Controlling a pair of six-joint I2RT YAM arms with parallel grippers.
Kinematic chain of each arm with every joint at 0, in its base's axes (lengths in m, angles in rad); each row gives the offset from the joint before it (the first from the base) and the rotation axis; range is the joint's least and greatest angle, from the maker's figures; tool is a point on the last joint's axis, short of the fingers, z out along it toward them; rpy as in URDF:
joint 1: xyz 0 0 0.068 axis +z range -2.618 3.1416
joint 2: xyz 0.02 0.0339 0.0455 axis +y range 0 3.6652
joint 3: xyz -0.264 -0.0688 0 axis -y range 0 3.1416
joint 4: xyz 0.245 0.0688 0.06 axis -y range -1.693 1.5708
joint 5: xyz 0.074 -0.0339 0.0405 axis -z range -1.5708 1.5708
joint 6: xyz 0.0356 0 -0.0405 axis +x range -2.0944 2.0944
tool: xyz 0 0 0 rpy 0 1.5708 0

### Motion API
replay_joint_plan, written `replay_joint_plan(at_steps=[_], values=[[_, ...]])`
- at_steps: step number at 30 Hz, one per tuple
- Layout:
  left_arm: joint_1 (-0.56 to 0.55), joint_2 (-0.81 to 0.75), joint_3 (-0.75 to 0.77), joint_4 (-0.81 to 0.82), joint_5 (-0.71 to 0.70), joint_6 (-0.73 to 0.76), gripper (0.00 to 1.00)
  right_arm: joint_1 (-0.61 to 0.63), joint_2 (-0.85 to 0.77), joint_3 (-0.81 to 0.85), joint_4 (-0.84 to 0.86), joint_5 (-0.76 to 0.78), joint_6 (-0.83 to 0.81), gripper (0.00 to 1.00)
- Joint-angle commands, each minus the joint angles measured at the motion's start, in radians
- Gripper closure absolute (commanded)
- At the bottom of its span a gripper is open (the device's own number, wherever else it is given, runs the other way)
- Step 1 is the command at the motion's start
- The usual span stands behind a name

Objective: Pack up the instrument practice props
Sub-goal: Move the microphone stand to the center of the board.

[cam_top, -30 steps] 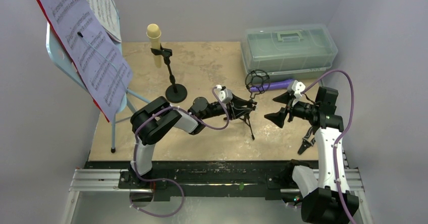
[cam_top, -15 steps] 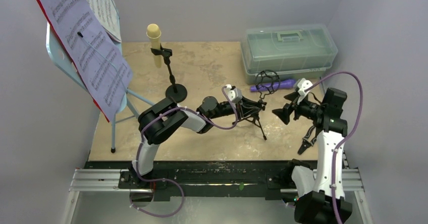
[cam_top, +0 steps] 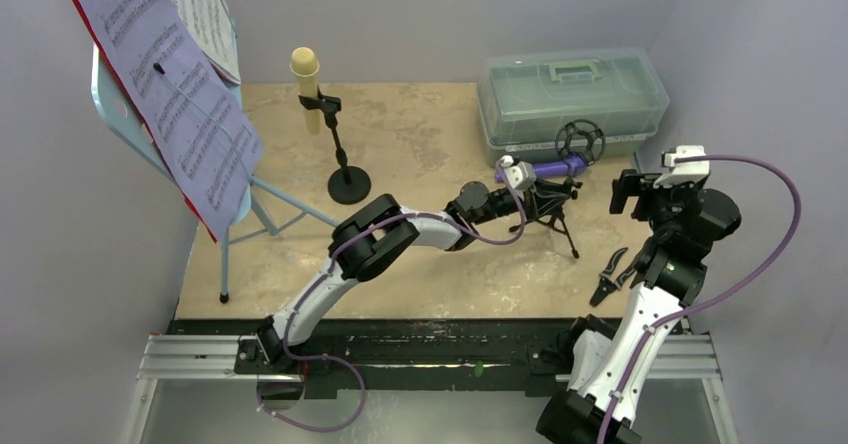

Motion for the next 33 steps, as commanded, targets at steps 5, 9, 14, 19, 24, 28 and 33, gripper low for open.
replay_joint_plan(at_steps=[5,9,14,19,24,28,33], values=[[-0.054,0.261,0.531,-0.104,-0.119,0.046,1.00,-0.040,-0.024,-0.002,0.128,0.154,0.185,0.07],[-0.072,0.360,0.687,-0.170,-0.181,0.065,1.00,-0.046,-0.041,-0.023,0.151,0.143,0.190,0.07],[-0.077,0.402,0.748,-0.206,-0.219,0.065,1.00,-0.046,-0.051,-0.046,0.161,0.111,0.181,0.07],[-0.077,0.312,0.596,-0.156,-0.229,0.055,0.64,-0.046,-0.071,-0.057,0.150,0.055,0.162,0.07],[-0.078,0.159,0.414,-0.141,-0.264,0.077,0.31,-0.046,-0.095,-0.062,0.132,-0.017,0.130,0.07],[-0.077,0.036,0.266,-0.134,-0.277,0.096,0.21,-0.046,-0.117,-0.070,0.114,-0.070,0.085,0.07],[-0.077,-0.146,0.032,-0.174,-0.289,0.143,0.14,-0.046,-0.123,-0.077,0.082,-0.155,0.027,0.07]])
